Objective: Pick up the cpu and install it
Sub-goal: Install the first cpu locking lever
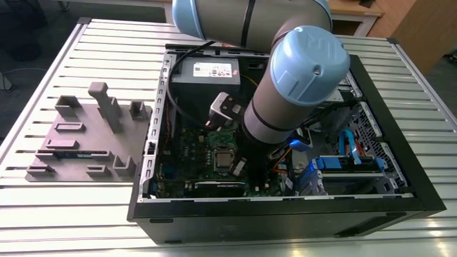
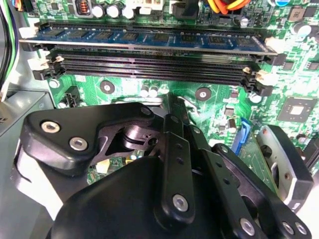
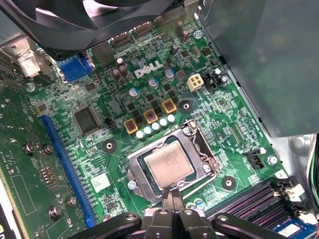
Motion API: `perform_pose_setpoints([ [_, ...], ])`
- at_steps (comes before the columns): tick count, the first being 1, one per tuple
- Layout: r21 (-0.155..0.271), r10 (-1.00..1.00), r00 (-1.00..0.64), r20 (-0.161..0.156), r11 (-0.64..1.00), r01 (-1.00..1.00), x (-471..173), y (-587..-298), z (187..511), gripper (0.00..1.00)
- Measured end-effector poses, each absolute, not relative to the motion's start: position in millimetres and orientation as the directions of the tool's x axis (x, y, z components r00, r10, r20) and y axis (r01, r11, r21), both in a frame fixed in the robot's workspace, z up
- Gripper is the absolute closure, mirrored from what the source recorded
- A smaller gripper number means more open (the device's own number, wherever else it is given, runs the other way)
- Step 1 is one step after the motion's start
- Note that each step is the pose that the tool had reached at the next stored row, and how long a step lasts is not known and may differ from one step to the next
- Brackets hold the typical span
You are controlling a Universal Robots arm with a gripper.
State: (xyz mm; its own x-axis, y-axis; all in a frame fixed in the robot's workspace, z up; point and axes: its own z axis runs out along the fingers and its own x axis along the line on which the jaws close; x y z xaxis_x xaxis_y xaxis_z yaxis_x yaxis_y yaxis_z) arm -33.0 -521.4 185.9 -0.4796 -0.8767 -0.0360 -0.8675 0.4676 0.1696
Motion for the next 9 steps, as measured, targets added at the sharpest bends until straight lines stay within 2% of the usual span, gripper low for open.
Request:
perform_pose_setpoints([
  [9, 0.169, -0.877, -0.480, -0.036, 0.468, -0.867, -33.0, -525.3, 186.0, 0.89],
])
